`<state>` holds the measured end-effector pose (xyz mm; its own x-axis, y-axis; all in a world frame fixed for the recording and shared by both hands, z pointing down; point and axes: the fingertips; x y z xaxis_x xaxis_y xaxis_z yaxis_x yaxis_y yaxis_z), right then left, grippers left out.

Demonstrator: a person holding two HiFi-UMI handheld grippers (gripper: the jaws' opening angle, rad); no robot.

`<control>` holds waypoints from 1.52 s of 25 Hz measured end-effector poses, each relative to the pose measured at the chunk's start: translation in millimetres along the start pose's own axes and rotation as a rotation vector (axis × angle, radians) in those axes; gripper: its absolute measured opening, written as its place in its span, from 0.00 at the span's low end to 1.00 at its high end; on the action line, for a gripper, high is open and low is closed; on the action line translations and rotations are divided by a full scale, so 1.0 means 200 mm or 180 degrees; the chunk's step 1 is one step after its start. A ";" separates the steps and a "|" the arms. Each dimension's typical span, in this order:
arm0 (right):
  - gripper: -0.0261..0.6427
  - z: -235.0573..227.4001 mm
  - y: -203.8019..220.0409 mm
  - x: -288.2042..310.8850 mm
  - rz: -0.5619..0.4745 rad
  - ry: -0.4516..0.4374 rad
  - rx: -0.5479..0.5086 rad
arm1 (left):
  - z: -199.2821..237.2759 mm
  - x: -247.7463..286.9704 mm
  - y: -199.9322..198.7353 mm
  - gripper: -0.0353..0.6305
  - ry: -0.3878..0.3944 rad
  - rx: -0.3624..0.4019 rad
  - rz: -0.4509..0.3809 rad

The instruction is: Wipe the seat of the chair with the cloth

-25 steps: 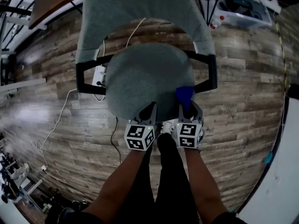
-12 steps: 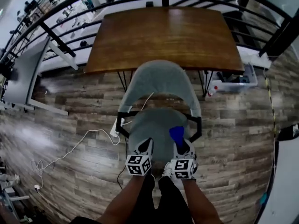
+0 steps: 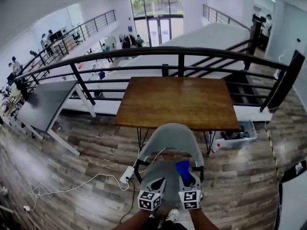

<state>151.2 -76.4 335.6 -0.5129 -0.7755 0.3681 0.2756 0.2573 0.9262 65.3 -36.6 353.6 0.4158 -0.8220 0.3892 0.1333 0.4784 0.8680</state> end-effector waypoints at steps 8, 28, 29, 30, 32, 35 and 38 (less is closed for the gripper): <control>0.23 0.13 -0.20 -0.23 -0.0180 -0.0034 0.0018 | 0.01 -0.27 -0.30 0.06 0.0004 0.0602 -0.0261; 0.23 0.22 -0.55 -0.18 -0.0581 0.0133 0.0022 | 0.11 -0.44 -0.68 0.06 0.0035 0.0491 -0.0844; 0.23 0.22 -0.55 -0.18 -0.0585 0.0134 0.0028 | 0.12 -0.45 -0.69 0.06 0.0035 0.0475 -0.0846; 0.23 0.23 -0.54 -0.18 -0.0572 0.0125 0.0040 | 0.13 -0.46 -0.69 0.06 0.0031 0.0481 -0.0840; 0.23 0.25 -0.52 -0.18 -0.0527 0.0102 0.0064 | 0.13 -0.47 -0.67 0.06 0.0022 0.0499 -0.0818; 0.23 0.26 -0.50 -0.18 -0.0493 0.0092 0.0100 | 0.14 -0.49 -0.65 0.06 -0.0013 0.0486 -0.0802; 0.23 0.32 -0.49 -0.17 -0.0486 0.0067 0.0110 | 0.17 -0.52 -0.63 0.06 -0.0050 0.0511 -0.0802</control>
<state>90.7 -38.3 237.7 -0.5293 -0.8190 0.2214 0.1674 0.1550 0.9736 -25.6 -22.0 214.8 0.3735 -0.9139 0.1588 0.0861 0.2047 0.9750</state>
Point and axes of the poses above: the fingertips, and each gripper's own axes: x forward along the fingers, z to its left, y out of its underside, and after that the axes turned 1 degree about -z, right-handed
